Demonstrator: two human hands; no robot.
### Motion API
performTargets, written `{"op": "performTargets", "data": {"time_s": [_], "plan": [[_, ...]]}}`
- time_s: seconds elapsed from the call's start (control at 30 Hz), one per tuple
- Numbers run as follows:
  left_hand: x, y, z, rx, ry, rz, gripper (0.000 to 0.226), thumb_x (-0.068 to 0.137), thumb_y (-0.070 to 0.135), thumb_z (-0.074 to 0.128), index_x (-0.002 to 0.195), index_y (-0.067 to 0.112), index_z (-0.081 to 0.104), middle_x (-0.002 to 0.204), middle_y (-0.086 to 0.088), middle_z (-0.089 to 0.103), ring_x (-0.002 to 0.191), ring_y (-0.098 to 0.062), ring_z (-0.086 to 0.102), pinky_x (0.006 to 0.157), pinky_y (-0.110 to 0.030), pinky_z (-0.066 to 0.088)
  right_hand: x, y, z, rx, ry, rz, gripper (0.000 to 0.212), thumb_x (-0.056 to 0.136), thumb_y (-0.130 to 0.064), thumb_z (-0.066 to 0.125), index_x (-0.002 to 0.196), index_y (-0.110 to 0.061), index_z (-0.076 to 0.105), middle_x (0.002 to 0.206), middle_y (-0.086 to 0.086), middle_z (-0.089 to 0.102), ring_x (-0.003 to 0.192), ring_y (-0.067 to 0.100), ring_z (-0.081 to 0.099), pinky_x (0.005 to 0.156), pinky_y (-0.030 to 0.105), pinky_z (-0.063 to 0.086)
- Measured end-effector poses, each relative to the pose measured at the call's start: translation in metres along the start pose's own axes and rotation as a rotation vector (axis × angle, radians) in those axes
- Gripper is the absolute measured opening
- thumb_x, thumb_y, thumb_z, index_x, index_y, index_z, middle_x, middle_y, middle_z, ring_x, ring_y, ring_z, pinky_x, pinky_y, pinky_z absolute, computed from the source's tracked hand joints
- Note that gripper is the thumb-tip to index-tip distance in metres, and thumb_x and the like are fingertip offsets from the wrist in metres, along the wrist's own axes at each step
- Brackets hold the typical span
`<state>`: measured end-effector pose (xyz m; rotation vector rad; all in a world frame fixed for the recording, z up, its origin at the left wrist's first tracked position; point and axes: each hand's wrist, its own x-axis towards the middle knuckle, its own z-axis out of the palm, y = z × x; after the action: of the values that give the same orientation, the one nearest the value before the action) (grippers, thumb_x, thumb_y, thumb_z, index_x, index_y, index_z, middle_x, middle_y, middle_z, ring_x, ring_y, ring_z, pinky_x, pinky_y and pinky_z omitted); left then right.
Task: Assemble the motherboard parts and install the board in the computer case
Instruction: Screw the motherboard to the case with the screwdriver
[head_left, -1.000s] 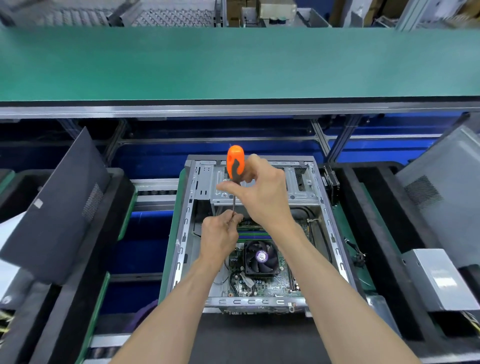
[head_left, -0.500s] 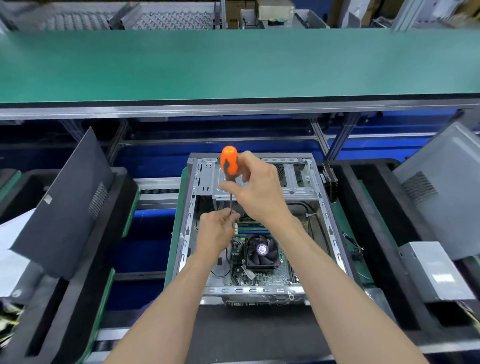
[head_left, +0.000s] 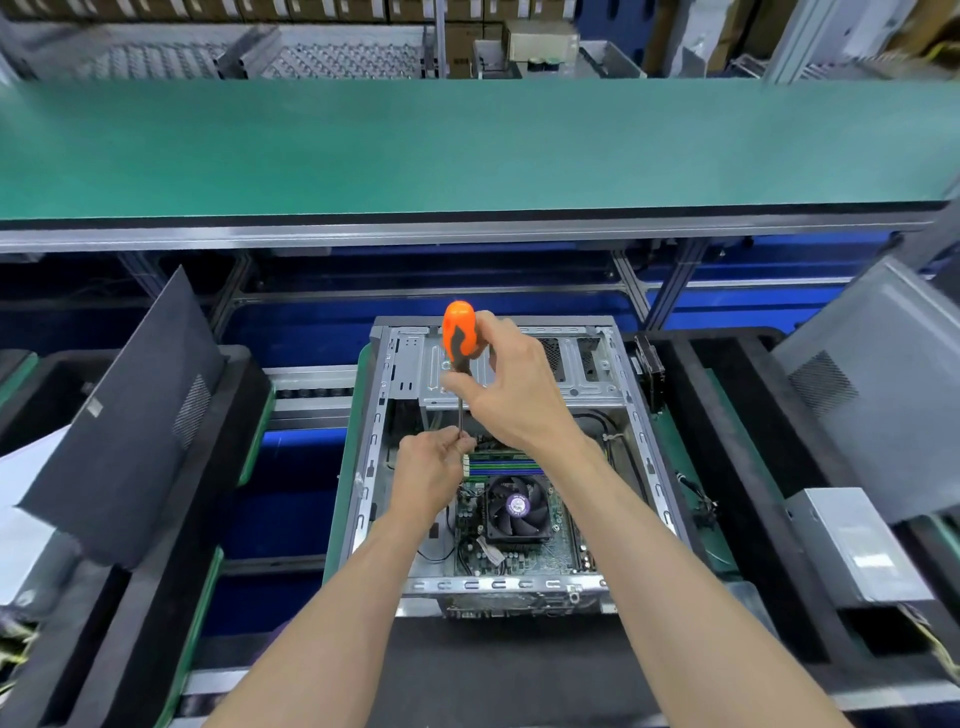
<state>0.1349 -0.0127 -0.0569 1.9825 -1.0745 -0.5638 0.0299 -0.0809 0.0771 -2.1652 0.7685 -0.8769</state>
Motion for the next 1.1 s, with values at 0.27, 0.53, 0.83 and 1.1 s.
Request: {"op": "performTargets", "data": {"time_s": [0.27,0.53,0.83,1.1], "plan": [[0.002,-0.002,0.001,0.008,-0.019,-0.014,0.021,0.095,0.018,0.064,0.080,0.008,0.073,0.074,-0.001,0.072,0.062,-0.016,0.051,0.062,-0.028,0.041,0.004,0.003,0.004,0.024,0.011,0.065,0.027,0.081,-0.023,0.079,0.091,-0.015,0.055,0.084,-0.009,0.059,0.079,0.001,0.050,0.072,0.013,0.035],[0.003,-0.002,0.002,0.021,-0.016,-0.034,0.026,0.095,0.021,0.065,0.070,0.015,0.069,0.055,0.011,0.056,0.054,-0.007,0.046,0.052,-0.022,0.031,0.005,0.002,0.011,-0.001,0.044,0.068,0.034,0.077,-0.029,0.084,0.086,-0.010,0.057,0.078,0.000,0.063,0.071,0.010,0.048,0.066,0.022,0.036],[0.002,-0.001,0.001,0.083,-0.019,-0.050,0.022,0.096,0.022,0.063,0.078,0.012,0.072,0.059,0.008,0.059,0.067,-0.016,0.053,0.053,-0.019,0.032,0.008,0.000,0.006,0.018,0.025,0.089,0.035,0.076,-0.029,0.085,0.090,-0.013,0.057,0.084,-0.005,0.065,0.076,0.000,0.051,0.070,0.012,0.036],[0.002,-0.002,0.002,0.107,-0.011,-0.076,0.019,0.096,0.023,0.062,0.085,0.015,0.075,0.065,0.006,0.060,0.072,-0.016,0.053,0.055,-0.023,0.030,0.013,-0.003,0.002,0.017,0.055,0.070,0.038,0.073,-0.028,0.087,0.086,-0.011,0.056,0.075,-0.012,0.058,0.070,-0.002,0.052,0.065,0.012,0.037]]}}
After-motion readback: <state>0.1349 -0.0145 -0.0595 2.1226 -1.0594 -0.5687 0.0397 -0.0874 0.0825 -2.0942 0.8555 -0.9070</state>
